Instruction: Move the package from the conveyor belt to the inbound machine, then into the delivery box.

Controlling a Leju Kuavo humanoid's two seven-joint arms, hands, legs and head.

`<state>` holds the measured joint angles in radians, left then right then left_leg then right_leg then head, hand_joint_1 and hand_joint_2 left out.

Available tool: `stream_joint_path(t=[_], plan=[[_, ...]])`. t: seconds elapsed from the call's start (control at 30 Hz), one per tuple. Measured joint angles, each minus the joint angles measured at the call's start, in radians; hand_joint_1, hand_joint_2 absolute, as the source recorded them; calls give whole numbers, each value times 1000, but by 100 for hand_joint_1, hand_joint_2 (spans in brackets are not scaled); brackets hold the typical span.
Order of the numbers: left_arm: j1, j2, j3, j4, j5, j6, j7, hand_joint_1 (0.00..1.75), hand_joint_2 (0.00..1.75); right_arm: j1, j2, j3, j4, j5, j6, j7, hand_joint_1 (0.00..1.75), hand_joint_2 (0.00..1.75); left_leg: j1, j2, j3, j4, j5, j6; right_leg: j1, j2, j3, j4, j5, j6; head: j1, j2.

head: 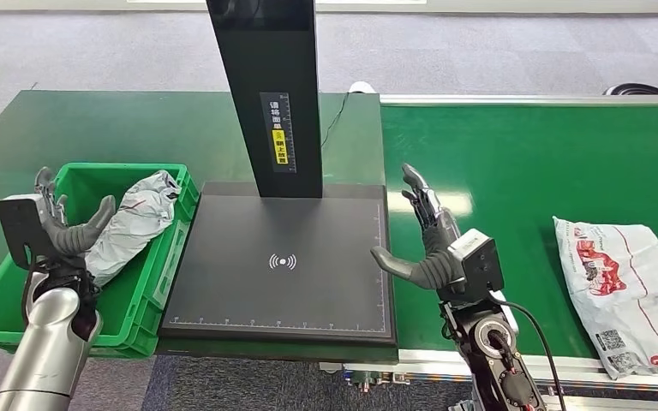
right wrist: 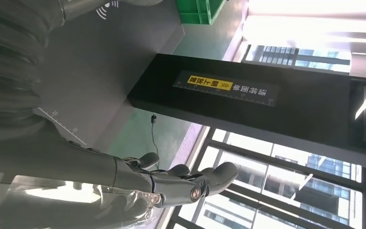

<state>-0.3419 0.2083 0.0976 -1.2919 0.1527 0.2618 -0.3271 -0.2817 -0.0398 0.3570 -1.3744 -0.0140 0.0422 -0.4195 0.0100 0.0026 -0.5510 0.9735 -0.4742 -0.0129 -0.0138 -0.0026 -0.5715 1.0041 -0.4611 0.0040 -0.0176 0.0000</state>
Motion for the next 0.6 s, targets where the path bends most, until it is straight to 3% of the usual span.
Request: stream_joint_path(t=[0.33, 0.6], plan=[[101, -35, 12, -287, 107, -2, -101, 0, 175, 34, -6, 0, -21, 1, -18, 6, 0, 175, 0, 1, -2, 0, -1, 0, 0, 0, -3, 0, 0, 0, 0, 0], [238, -126, -15, -530, 198, -74, -182, 0, 175, 88, -9, -8, -67, 13, -26, 12, 0, 175, 0, 1, -2, 0, -2, 1, -1, 0, -3, -1, -1, 1, 0, 0]])
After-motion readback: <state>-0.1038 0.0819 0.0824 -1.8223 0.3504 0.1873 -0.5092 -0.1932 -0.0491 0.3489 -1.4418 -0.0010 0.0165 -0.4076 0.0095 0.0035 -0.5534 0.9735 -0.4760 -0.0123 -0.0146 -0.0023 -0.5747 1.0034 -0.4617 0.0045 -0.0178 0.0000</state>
